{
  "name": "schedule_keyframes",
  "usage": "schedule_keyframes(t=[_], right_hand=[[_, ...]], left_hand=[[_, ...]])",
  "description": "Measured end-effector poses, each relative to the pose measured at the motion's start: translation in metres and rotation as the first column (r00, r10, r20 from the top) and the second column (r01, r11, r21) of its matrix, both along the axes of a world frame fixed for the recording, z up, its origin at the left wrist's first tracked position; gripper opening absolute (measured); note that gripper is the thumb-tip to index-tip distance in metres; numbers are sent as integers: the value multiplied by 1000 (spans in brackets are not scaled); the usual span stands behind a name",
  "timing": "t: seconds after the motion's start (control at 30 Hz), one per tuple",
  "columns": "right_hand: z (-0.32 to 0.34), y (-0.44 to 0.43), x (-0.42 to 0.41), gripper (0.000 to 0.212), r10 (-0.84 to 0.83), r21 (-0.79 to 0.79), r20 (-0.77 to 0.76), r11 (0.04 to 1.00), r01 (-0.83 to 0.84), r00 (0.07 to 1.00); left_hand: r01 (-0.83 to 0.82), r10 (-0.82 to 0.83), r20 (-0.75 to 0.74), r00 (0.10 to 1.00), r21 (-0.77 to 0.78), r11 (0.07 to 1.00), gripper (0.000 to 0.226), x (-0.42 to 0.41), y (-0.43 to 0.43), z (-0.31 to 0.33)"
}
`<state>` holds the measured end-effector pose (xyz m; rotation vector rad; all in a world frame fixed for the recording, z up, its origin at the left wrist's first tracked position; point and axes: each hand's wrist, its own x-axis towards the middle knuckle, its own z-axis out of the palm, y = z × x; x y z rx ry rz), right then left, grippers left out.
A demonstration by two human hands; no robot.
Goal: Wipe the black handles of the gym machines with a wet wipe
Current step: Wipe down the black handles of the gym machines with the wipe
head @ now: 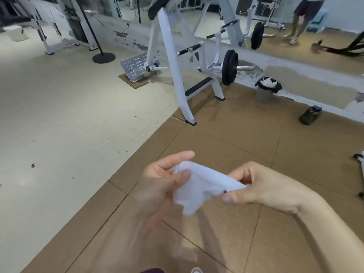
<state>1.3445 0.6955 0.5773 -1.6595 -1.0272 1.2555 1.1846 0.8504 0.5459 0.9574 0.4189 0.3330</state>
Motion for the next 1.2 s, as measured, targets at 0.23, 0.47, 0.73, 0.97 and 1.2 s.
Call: schedule_keyframes(t=[0.23, 0.47, 0.73, 0.97, 1.2], right_hand=[[-30, 58, 97, 58, -259, 186, -494, 901, 392, 830], [-32, 196, 160, 34, -477, -116, -843, 612, 783, 248], [-25, 336, 241, 15, -696, 16, -258, 691, 723, 670], [-25, 413, 326, 57, -408, 71, -82, 907, 414, 909], [-57, 508, 452, 29, -446, 151, -409, 827, 541, 796]], left_hand=[[5, 155, -249, 956, 545, 839, 32, 92, 68, -13], [-101, 114, -170, 979, 81, 992, 35, 201, 170, -32], [-22, 17, -69, 997, -69, 997, 18, 306, 294, 3], [-123, 119, -204, 972, -6, 992, 17, 404, 397, -15], [-51, 85, -275, 958, 131, 990, 18, 520, 482, -39]])
